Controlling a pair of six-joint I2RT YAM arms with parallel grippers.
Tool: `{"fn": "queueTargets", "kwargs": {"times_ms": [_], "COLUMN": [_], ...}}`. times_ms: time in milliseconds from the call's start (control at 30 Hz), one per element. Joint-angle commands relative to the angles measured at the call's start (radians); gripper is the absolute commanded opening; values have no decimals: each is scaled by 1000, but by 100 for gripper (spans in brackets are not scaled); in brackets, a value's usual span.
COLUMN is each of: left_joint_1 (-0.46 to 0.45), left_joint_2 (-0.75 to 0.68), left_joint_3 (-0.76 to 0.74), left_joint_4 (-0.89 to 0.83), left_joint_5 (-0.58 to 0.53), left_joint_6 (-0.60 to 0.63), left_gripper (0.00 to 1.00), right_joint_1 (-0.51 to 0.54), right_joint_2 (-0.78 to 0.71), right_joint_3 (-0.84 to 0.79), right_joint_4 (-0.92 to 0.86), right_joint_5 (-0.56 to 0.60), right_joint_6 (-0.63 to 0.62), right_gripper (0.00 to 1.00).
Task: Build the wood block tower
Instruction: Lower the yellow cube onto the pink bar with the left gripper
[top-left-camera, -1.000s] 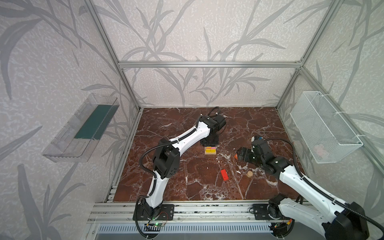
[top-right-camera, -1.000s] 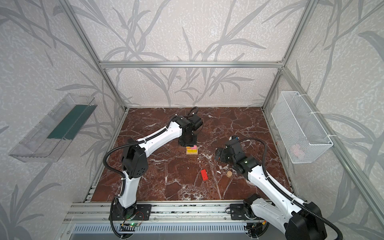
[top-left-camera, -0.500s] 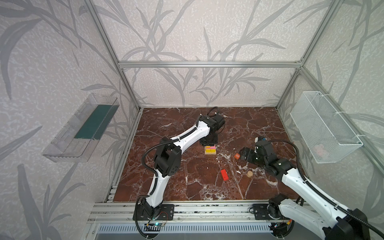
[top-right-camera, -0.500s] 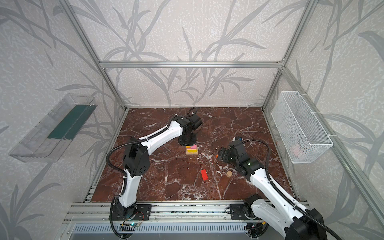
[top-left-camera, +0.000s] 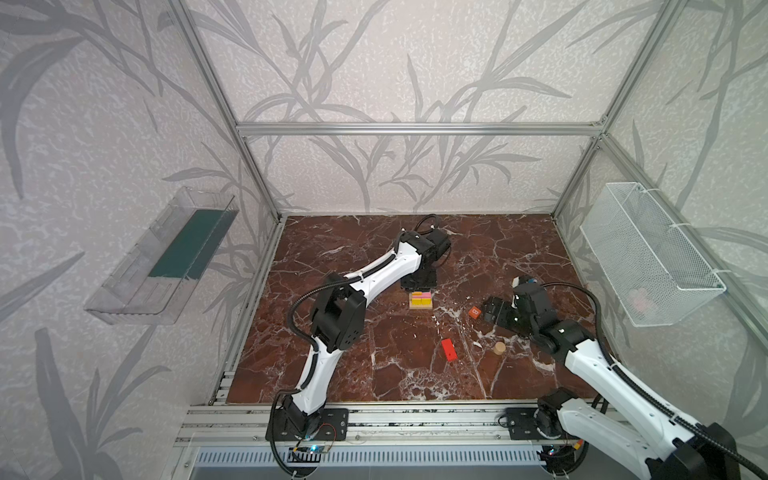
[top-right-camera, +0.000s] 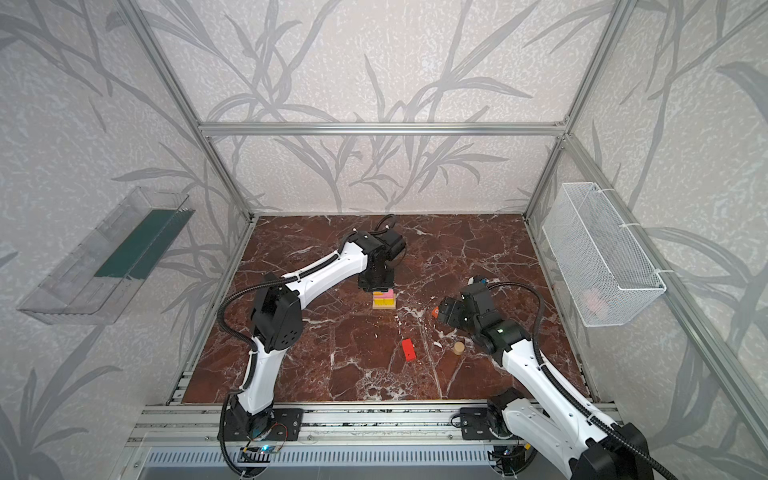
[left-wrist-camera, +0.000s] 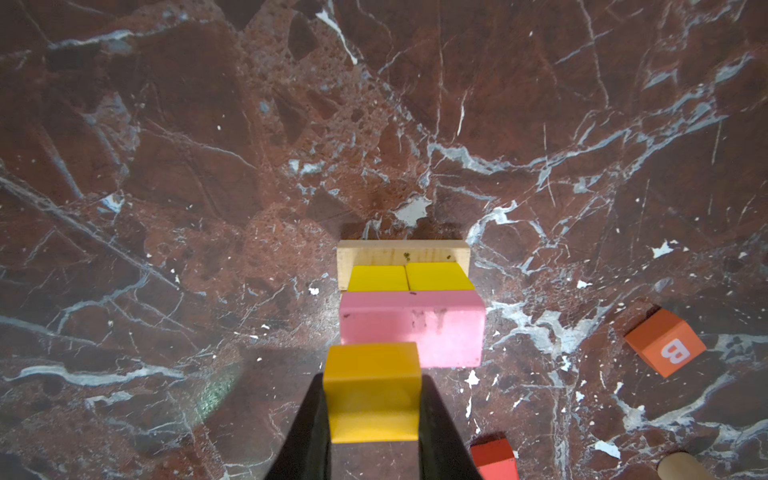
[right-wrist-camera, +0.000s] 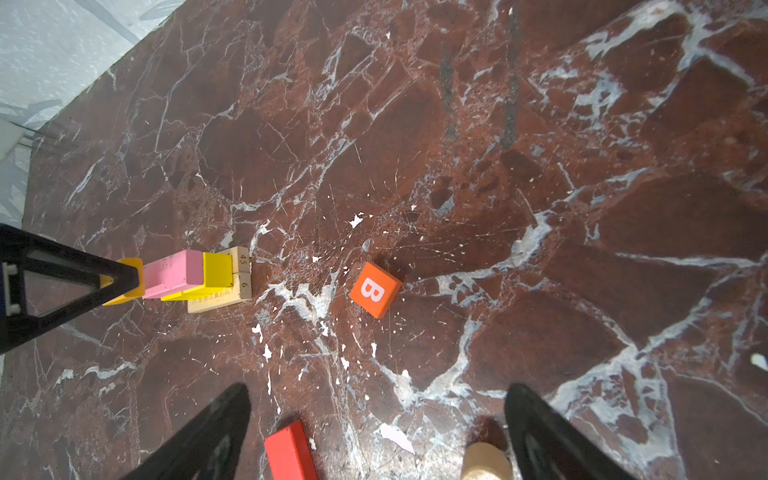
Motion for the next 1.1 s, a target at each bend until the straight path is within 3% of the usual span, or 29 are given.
{"fn": "queueTargets", "kwargs": {"times_ms": [0, 1067], "left_joint_1": [7, 7], "left_joint_2": [18, 51], "left_joint_3": [32, 39], "left_joint_4": [-20, -22], "left_joint_5": [-12, 6], "left_joint_6": [-8, 37], "left_gripper": [21, 24], "right_joint_1": [-8, -24], "right_joint_2": [-10, 5], "right_joint_3": [-8, -22], "right_joint_4": [-10, 6], "right_joint_5": [-6, -28], "right_joint_6": [-8, -10], "right_gripper": [96, 96]}}
